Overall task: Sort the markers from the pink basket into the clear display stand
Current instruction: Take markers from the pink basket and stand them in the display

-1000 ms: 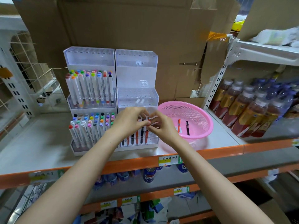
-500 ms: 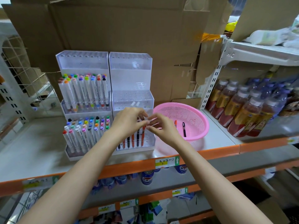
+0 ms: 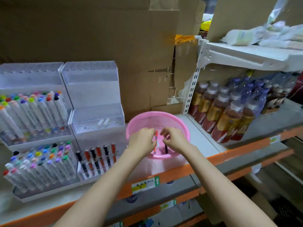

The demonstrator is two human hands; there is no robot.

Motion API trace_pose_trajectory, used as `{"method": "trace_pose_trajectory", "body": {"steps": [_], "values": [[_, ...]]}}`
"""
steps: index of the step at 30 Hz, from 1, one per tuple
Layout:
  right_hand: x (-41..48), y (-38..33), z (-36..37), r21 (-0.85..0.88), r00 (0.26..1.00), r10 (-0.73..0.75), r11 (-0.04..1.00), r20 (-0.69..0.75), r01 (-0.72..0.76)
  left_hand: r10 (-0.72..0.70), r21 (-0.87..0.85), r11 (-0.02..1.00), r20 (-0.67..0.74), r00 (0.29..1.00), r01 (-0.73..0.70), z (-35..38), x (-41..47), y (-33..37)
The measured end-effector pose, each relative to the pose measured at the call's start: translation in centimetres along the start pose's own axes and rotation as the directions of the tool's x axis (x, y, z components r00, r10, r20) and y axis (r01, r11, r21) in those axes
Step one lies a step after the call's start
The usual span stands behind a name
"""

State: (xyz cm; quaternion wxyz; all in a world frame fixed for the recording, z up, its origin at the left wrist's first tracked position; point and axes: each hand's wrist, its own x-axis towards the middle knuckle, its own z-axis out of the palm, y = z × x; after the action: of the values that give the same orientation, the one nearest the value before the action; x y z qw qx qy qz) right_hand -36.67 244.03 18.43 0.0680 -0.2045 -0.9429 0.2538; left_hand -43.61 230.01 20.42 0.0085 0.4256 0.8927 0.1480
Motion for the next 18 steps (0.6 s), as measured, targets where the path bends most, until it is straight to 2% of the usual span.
{"method": "trace_pose_trajectory", "body": {"steps": [6, 11, 18], "values": [[3.8, 2.7, 0.2, -0.131, 0.99, 0.036, 0.991, 0.139, -0.018, -0.09, 0.016, 0.996, 0.188, 0.978, 0.088, 3.8, 4.5, -0.6], [6.2, 3.5, 0.8, -0.208, 0.983, 0.037, 0.978, 0.182, 0.002, -0.171, 0.081, 0.984, 0.246, 0.954, 0.156, 5.8, 6.7, -0.5], [7.8, 3.3, 2.1, -0.264, 0.974, 0.027, 0.964, 0.225, 0.034, -0.192, 0.161, 0.976, 0.289, 0.938, 0.15, 7.1, 7.7, -0.3]]}}
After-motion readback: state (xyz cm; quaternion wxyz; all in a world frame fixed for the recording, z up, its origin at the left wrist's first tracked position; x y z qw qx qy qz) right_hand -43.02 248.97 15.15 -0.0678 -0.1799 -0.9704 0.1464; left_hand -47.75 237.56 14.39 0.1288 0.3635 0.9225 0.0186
